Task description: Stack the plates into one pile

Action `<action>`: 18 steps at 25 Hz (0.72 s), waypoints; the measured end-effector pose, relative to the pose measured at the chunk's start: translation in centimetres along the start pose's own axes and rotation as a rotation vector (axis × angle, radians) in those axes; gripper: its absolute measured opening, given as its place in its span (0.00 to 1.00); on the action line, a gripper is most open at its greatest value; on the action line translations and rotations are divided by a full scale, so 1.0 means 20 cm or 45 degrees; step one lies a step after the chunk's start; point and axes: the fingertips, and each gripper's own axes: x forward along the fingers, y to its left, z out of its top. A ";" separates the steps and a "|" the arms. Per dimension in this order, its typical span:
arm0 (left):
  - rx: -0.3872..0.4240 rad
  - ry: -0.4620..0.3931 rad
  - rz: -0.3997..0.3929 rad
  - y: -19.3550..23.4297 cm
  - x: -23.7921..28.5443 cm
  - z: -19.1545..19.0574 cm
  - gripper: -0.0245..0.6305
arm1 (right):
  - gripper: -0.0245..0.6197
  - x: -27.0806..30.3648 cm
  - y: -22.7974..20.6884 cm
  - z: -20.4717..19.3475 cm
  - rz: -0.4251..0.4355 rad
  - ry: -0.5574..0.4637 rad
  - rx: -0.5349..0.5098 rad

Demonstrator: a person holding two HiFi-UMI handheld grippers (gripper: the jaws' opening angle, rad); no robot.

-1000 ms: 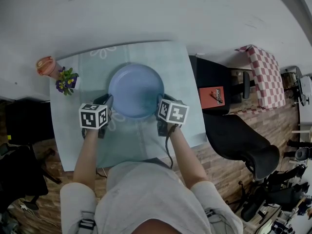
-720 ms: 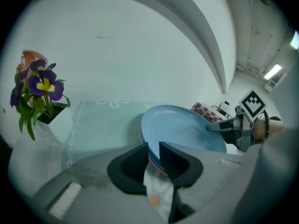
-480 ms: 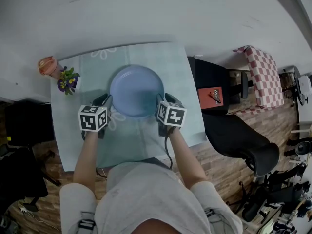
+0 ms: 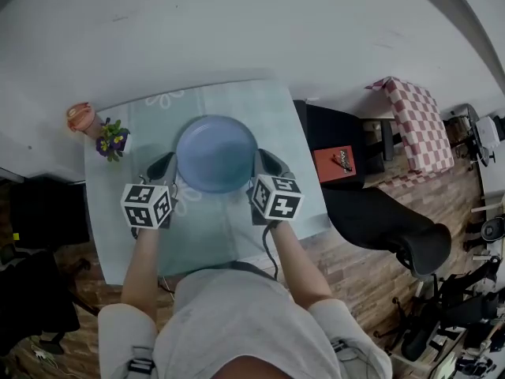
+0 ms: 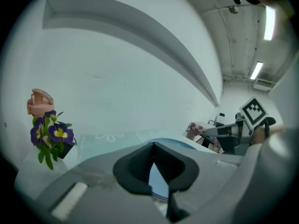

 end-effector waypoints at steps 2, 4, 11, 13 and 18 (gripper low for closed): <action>0.017 -0.048 -0.005 -0.02 -0.04 0.05 0.04 | 0.04 -0.05 0.01 0.05 0.002 -0.059 -0.023; 0.037 -0.092 -0.007 -0.04 -0.07 0.09 0.04 | 0.04 -0.10 0.03 0.10 0.007 -0.112 -0.054; 0.103 -0.214 0.005 -0.09 -0.18 0.22 0.04 | 0.04 -0.29 0.08 0.26 0.007 -0.273 -0.170; 0.112 -0.259 0.004 -0.11 -0.22 0.27 0.04 | 0.04 -0.35 0.09 0.29 -0.001 -0.311 -0.208; 0.187 -0.369 -0.033 -0.20 -0.31 0.42 0.04 | 0.04 -0.46 0.11 0.37 -0.018 -0.390 -0.273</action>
